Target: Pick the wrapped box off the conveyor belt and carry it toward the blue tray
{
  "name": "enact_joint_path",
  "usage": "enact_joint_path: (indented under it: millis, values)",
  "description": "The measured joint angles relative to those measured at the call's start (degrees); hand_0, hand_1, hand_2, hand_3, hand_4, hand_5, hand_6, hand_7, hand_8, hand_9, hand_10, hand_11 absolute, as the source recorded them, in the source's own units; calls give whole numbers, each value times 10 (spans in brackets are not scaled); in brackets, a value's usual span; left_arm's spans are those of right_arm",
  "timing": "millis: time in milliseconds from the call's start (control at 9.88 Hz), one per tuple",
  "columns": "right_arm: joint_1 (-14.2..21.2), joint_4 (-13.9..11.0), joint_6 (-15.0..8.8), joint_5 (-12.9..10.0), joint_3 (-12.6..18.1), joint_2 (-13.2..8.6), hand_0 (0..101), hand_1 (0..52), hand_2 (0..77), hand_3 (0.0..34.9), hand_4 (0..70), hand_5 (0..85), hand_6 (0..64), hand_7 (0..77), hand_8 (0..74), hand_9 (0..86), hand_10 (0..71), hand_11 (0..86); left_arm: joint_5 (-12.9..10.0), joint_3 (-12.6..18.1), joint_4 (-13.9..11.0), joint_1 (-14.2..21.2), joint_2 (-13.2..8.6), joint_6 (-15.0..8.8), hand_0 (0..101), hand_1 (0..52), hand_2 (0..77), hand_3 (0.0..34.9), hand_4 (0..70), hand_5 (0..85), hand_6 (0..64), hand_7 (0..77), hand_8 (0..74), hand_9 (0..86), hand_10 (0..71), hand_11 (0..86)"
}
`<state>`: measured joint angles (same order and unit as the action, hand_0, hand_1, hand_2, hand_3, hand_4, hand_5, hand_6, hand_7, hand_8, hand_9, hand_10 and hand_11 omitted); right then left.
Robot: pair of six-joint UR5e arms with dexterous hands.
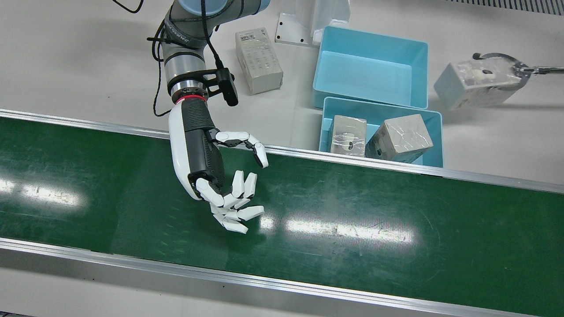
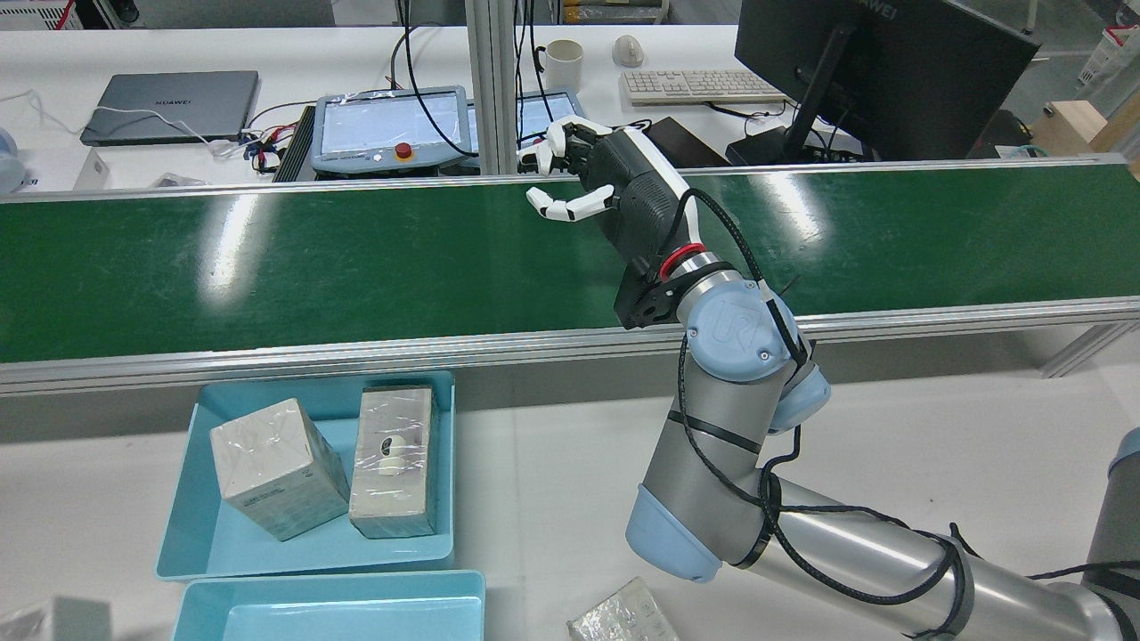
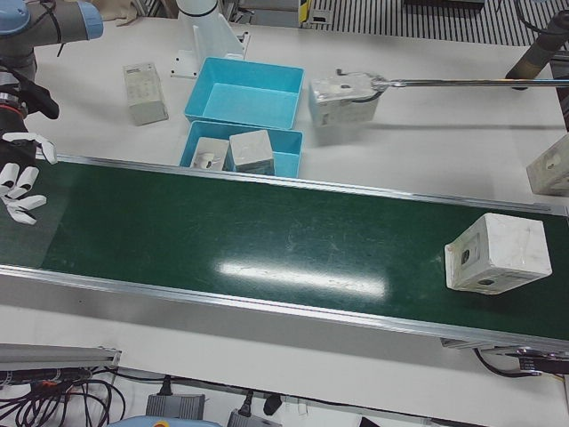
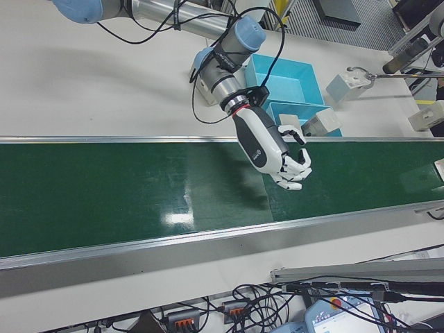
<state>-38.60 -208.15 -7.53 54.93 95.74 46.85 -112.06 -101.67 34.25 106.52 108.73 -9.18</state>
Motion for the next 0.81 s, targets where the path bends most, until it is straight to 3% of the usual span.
enact_joint_path:
  millis: [101,203,304,405,506,608,709,810]
  values:
    - [0,1,14,1,-12,5,555,229,300,2,267,704,387,584,289,360,5,311,0,0,0,0,0,0,0,0,5,0,0,11,5,5,5,5,5,5]
    - [0,8,27,4,-23,7,555,229,300,2,267,704,387,584,289,360,5,311,0,0,0,0,0,0,0,0,5,0,0,11,5,5,5,5,5,5]
    - [-1,19,39,8,-30,8,545,202,120,1,191,627,316,545,202,311,5,191,0,0,0,0,0,0,0,0,5,0,0,11,5,5,5,5,5,5]
    - [-2,27,45,10,-33,8,545,202,120,1,191,627,316,545,202,311,5,191,0,0,0,0,0,0,0,0,5,0,0,11,5,5,5,5,5,5]
    - [-2,32,48,10,-34,7,516,185,65,1,54,398,131,349,0,71,5,16,0,0,0,0,0,0,0,0,5,0,0,11,5,5,5,5,0,5]
    - [-3,38,49,10,-34,7,516,185,49,2,44,256,22,251,0,11,5,11,0,0,0,0,0,0,0,0,5,0,0,11,5,5,5,5,5,5]
    - [-4,48,50,10,-36,8,512,185,44,2,44,104,0,109,0,11,0,11,0,0,0,0,0,0,0,0,5,0,0,11,5,5,5,5,5,5]
    - [-4,57,50,10,-37,9,512,185,44,2,44,104,0,109,0,11,0,11,0,0,0,0,0,0,0,0,5,0,0,11,5,5,5,5,5,5]
